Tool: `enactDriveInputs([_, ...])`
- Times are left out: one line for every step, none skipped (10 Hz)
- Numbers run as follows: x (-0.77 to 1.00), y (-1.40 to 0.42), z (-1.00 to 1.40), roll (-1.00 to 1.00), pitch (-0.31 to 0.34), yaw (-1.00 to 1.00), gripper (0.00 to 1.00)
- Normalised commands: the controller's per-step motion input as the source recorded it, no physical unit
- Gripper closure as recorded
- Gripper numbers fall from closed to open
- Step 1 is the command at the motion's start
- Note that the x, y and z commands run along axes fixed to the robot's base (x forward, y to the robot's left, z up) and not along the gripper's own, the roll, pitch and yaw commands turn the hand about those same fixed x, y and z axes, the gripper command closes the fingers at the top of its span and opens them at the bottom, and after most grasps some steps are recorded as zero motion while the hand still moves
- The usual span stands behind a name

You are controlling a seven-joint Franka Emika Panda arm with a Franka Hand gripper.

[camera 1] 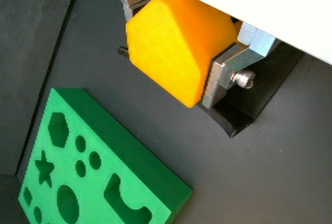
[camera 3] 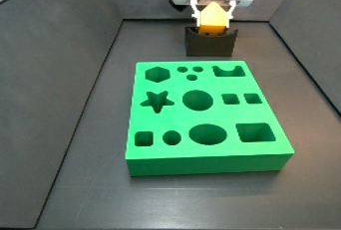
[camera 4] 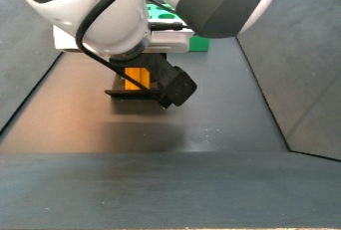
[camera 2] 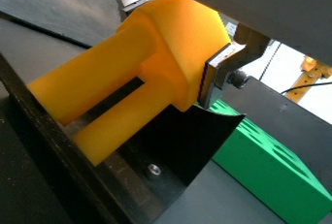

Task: Pick up the 3 prong object. Move up. Rotate the 3 prong object. Place the 3 prong object on the fixture. Regrasp the 3 prong object. Move to above the board. Insert the 3 prong object.
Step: Place the 3 prong object on the fixture, then regrasp the 3 prong object.

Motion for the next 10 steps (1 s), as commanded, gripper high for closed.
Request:
enactDriveInputs([0.08, 0.14, -0.51, -0.11, -0.048, -0.09, 1.00])
enactDriveInputs([0.07, 0.14, -0.50, -0.11, -0.050, -0.09, 1.00])
enactDriveInputs([0.07, 0.14, -0.51, -0.11, -0.049, -0.06, 1.00])
enactDriveInputs([0.07, 0.14, -0.51, -0.11, -0.049, -0.05, 1.00])
enactDriveInputs([0.07, 0.14, -0.51, -0.10, -0.048, -0.04, 1.00])
enactDriveInputs([0.00, -0.50, -0.17, 0.00, 0.000, 0.00, 1.00])
enactDriveInputs([0.00, 0.00, 0.00, 0.00, 0.000, 0.00, 0.00])
enactDriveInputs([0.00, 0.00, 1.00, -0.01, -0.045, -0.05, 0.00])
enactDriveInputs([0.00, 0.00, 1.00, 0.01, -0.045, -0.03, 0.00])
enactDriveInputs([-0.02, 0.00, 1.00, 0.02, -0.037, -0.01, 0.00])
